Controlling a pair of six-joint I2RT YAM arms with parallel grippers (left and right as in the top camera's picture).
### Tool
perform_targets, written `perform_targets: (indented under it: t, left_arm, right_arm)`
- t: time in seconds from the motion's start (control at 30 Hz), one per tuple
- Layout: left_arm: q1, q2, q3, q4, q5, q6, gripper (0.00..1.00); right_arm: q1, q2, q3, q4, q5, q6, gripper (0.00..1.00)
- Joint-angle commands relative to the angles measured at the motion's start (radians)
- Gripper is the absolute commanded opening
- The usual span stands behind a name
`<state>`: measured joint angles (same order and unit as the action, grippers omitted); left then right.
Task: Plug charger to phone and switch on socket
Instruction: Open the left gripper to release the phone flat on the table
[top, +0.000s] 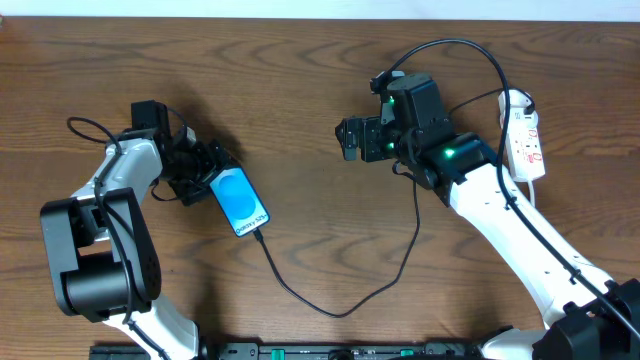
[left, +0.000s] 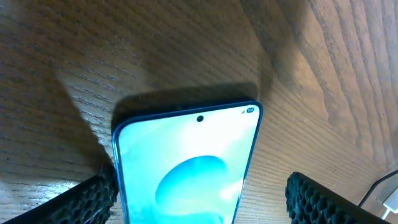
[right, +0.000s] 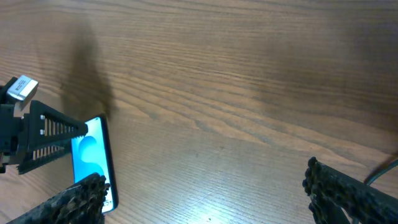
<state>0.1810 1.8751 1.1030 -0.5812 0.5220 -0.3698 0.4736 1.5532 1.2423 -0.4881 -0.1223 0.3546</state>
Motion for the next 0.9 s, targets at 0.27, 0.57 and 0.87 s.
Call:
perform_targets:
  t: [0.27,0.57,0.87]
  left_arm:
    - [0.008,0.094,-0.072,-0.024,-0.176,-0.006,0.89]
    - [0.033,0.081,-0.072,-0.025,-0.176,-0.006,0.89]
    - [0.043,-0.039,-0.063,-0.032,-0.176,0.058,0.89]
  right_arm:
    - [0.006,-0.015,0.008,-0.003,0.008,-0.012,0.99]
    - [0.006,-0.015,0.008,-0.015,0.013,-0.022,0.99]
    - [0.006,-0.015,0.008,-0.018,0.019,-0.031,0.99]
